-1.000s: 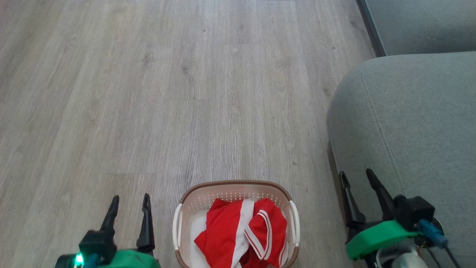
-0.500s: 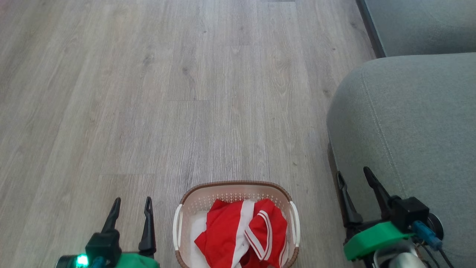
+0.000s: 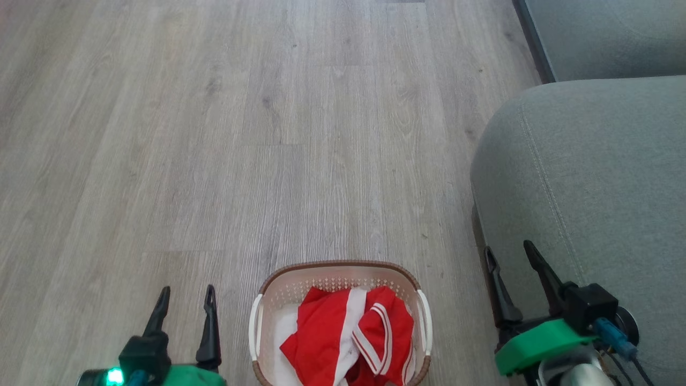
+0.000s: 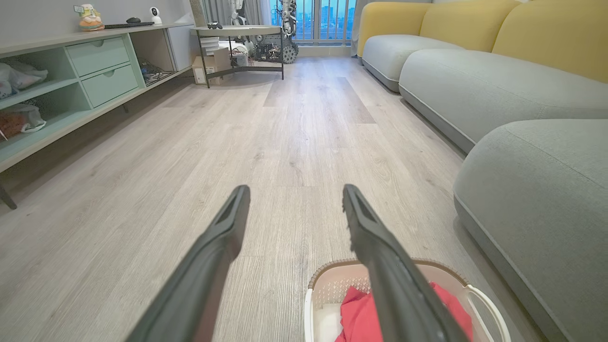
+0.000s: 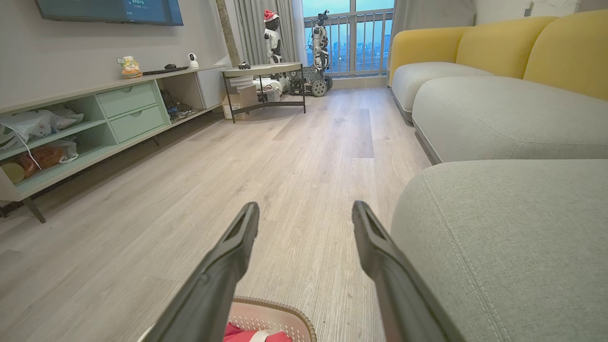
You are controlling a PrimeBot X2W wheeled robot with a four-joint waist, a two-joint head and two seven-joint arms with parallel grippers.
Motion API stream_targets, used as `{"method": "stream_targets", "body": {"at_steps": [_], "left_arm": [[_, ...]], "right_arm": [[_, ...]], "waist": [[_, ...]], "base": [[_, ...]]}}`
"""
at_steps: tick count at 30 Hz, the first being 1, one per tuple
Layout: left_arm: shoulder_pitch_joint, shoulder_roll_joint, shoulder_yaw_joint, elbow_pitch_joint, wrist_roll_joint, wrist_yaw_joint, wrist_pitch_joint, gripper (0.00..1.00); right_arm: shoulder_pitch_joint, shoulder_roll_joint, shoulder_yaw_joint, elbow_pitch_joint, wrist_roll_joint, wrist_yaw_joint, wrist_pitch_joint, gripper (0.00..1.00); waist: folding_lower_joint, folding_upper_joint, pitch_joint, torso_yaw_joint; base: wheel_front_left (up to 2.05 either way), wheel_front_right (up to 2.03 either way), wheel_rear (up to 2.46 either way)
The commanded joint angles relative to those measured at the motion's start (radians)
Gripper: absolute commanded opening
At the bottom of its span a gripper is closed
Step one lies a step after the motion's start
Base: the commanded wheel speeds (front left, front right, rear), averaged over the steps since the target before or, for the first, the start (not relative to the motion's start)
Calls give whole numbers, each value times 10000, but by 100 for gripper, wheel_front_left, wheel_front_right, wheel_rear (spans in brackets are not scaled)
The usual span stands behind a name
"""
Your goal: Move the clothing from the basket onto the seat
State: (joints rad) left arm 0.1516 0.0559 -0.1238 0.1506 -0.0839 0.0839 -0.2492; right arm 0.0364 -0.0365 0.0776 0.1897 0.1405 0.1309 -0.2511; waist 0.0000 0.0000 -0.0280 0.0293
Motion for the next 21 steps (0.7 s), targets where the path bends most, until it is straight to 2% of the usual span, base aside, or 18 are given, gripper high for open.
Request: {"method": "stream_targets", "body": {"at_steps": [1,14,21], "left_arm": [[-258,-37,327,-324,-38,-37,-126,100],[-297,-52,45,-329,51,-105,-126,100],[-944,-55,-395,-35,82,-185,-126,100]], "right_arm": [[-226,-137,272,-318,-12,-2,-107,100],[-322,-137,293,-392,-82,-2,-107,100],[-882,-137,-113,-618,-186,-2,-107,100]], "waist": [[0,0,6,0],[0,0,388,-9],[0,0,1658,-65]], "base": [[0,0,0],[0,0,0],[0,0,0]]}}
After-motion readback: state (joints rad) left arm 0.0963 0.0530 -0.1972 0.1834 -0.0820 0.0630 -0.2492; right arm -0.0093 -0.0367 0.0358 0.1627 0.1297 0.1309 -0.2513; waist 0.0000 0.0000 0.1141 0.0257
